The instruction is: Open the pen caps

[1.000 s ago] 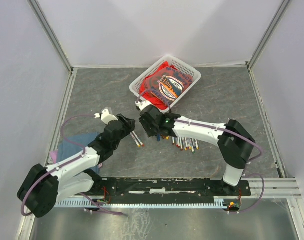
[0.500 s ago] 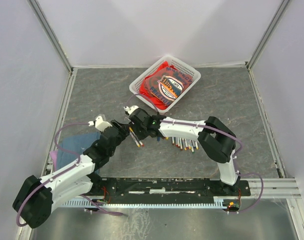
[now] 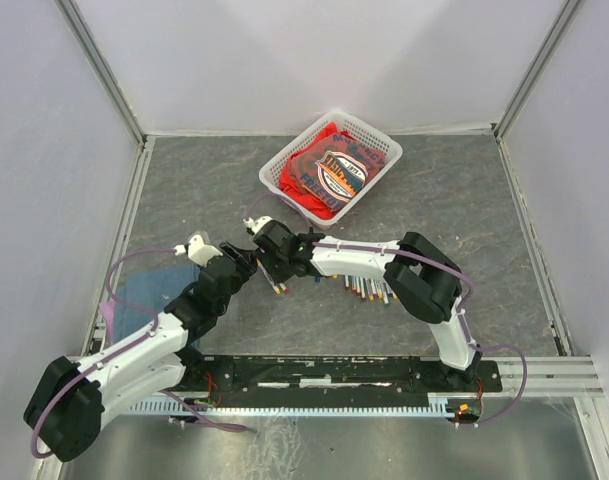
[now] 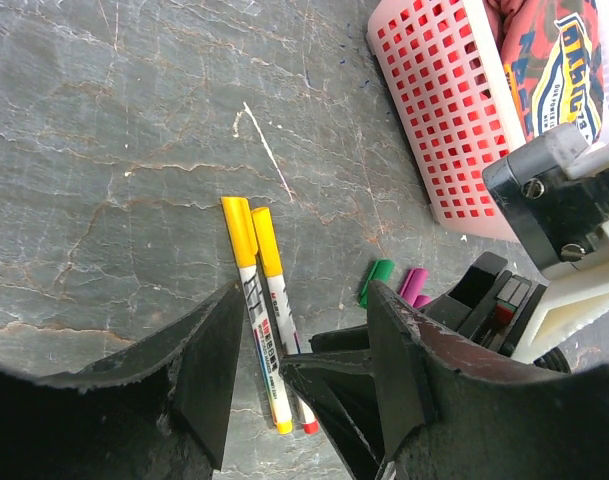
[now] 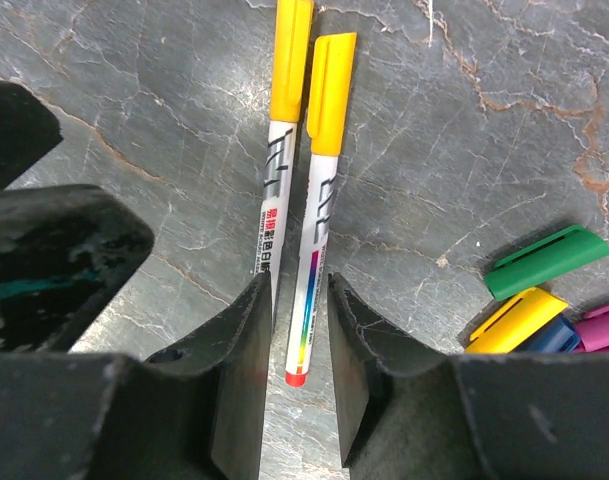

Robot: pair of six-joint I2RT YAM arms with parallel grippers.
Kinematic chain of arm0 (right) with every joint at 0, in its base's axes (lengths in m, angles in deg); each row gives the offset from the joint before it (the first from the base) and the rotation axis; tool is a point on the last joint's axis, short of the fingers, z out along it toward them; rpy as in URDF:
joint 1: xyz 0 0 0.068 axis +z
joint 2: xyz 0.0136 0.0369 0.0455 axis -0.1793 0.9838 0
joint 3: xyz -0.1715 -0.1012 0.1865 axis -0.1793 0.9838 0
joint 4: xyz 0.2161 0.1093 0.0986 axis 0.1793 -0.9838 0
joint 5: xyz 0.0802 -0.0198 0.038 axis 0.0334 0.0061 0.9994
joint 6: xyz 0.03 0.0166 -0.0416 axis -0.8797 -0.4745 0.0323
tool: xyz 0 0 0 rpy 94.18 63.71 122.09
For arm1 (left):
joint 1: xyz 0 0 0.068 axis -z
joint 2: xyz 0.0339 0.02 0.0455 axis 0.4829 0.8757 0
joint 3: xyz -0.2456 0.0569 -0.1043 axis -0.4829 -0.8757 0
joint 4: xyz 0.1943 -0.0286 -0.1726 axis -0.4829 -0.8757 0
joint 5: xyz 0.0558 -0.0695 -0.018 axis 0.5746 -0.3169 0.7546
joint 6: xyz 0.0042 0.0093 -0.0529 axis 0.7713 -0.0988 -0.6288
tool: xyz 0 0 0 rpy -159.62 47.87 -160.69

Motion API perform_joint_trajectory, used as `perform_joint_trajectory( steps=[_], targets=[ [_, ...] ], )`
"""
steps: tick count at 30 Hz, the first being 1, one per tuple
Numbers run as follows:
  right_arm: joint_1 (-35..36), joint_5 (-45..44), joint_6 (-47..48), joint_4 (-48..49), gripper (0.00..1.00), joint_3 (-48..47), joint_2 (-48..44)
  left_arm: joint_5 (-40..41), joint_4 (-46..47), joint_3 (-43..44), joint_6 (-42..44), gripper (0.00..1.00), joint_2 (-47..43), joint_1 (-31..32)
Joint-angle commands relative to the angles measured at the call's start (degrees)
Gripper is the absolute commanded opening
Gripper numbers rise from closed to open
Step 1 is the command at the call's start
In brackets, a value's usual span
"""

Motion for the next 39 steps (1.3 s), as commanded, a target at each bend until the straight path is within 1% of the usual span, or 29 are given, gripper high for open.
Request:
perform_joint_trajectory(
  steps=[1, 28, 31, 39],
  targets=[
    [0.25, -1.40, 0.07, 0.88, 0.35, -2.52, 0.45, 2.67, 0.77, -0.34, -2.88, 0.59, -1.04, 0.09],
    [0.28, -3.02, 0.45, -0.74, 0.33, -2.39, 3.16, 2.67, 1.21, -0.70, -3.44, 0.59, -0.61, 0.15],
    [0.29, -3.42, 0.50, -1.55, 0.29, -2.43, 3.63, 2.67, 1.19, -0.61, -3.38, 0.59, -0.50, 0.09],
    [0.32, -3.23, -0.49, -2.16, 0.09, 0.10, 3.21, 2.55, 1.79, -0.40, -3.81, 0.62, 0.79, 0.14]
  ],
)
